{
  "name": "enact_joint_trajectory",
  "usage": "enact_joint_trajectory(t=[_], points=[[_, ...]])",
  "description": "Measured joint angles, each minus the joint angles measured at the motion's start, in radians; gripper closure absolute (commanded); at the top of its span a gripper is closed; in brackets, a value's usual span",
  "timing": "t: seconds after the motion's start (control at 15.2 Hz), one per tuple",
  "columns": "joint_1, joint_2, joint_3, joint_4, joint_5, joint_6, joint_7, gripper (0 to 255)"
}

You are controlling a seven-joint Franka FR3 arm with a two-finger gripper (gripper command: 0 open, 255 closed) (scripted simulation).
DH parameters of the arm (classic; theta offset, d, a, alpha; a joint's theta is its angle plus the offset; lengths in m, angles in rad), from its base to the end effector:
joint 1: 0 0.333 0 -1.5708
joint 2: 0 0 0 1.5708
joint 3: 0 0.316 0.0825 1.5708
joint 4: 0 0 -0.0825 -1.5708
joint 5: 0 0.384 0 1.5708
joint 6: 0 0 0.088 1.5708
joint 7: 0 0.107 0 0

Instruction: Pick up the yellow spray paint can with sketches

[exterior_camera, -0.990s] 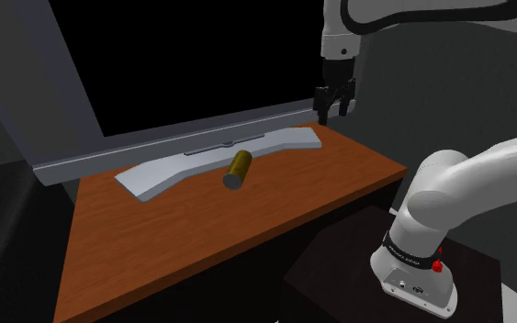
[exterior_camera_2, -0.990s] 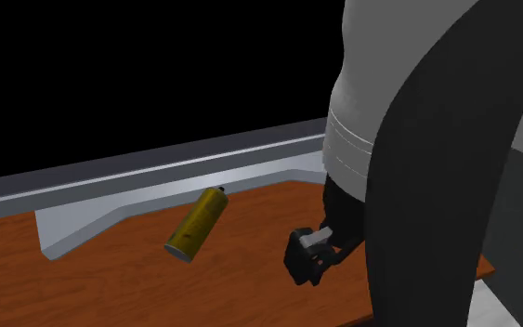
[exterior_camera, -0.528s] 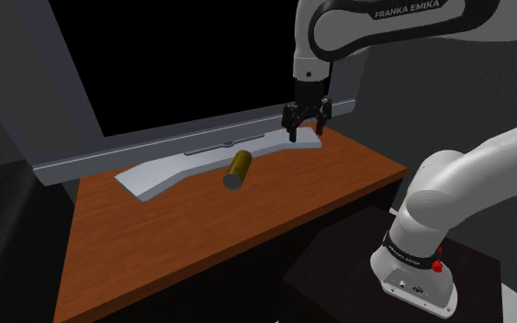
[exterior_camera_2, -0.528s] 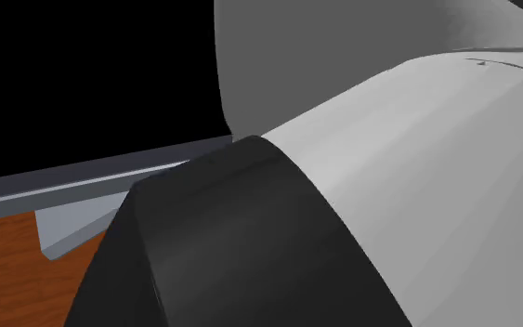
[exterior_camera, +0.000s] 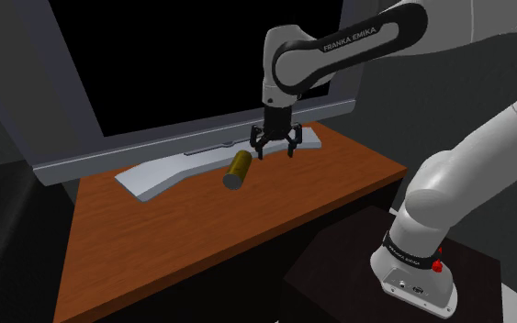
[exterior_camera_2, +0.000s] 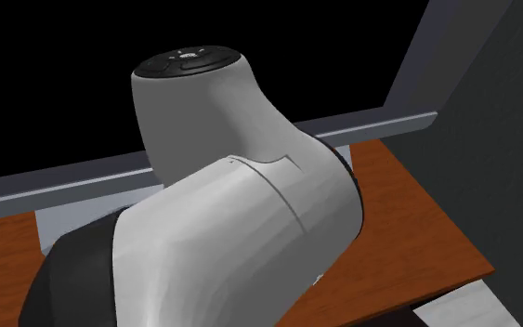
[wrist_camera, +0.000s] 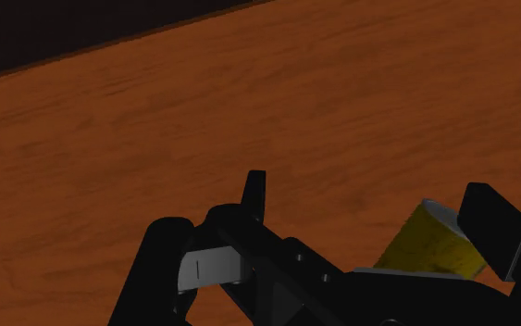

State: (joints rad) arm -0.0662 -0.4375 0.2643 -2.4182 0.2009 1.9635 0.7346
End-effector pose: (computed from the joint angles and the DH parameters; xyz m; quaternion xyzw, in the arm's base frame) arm 0.4034 0.0988 0.4617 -0.9483 0.3151 0.0278 0.0273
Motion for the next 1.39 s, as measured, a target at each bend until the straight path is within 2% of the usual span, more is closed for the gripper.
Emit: enact_joint_trajectory(t=[0.4,0.86,1.39], points=[[-0.032,0.226,0.071,0.095,0.001,0.167,0.221,0],[-0.044,0.484,0.104,0.240,-0.064,0.318,0.482,0],[-0.036,0.571,0.102,0.222,-0.092,0.425,0.521,0]])
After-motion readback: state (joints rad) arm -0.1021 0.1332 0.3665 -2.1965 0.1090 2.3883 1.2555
